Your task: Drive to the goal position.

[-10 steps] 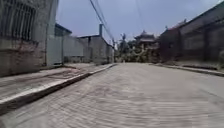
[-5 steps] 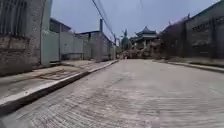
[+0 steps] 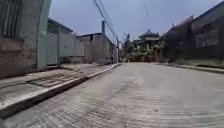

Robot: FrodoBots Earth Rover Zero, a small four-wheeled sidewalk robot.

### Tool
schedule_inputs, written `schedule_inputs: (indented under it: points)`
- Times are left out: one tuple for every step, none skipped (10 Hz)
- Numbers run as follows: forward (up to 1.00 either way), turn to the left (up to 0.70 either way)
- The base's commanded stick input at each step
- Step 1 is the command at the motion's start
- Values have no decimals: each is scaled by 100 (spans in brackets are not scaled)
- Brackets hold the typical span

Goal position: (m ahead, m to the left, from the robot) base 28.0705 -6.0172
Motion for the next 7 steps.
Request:
schedule_inputs:
  points:
    - [100,0]
    - [100,0]
    - [100,0]
    - [100,-29]
    - [100,-40]
    - [100,-40]
    - [100,-40]
